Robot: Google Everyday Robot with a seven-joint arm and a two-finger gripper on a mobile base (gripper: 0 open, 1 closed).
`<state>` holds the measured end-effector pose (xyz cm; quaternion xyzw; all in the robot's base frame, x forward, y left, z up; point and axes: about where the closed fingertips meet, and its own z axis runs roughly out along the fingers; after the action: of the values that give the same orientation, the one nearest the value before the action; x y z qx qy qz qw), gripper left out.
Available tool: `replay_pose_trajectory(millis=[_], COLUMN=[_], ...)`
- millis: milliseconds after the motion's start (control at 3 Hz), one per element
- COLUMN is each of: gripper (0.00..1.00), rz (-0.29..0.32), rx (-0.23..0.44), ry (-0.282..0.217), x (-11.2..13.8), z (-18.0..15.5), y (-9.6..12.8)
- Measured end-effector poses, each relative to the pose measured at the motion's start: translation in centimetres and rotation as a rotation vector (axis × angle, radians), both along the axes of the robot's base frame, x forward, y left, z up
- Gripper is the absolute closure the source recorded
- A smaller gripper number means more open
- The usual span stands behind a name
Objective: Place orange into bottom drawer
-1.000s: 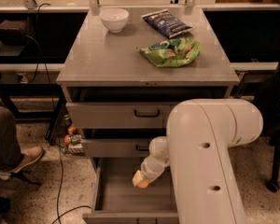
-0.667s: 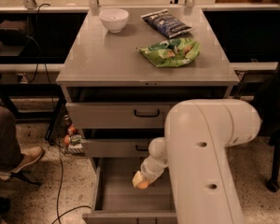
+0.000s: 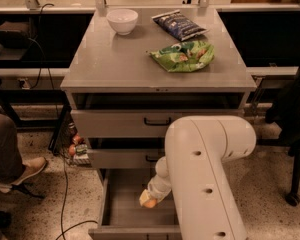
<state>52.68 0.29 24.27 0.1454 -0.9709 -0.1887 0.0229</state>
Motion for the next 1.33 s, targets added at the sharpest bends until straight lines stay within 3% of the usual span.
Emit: replay_pose_trajectory(millis=[667, 1333], gripper=[1.00, 0.54], rz=[-0.079, -0.086], rx=[0.062, 0.056], ry=[-0.039, -0.059], x=[0.2, 0.1], z=[-5.7, -9.2], y=[0.4, 1.5])
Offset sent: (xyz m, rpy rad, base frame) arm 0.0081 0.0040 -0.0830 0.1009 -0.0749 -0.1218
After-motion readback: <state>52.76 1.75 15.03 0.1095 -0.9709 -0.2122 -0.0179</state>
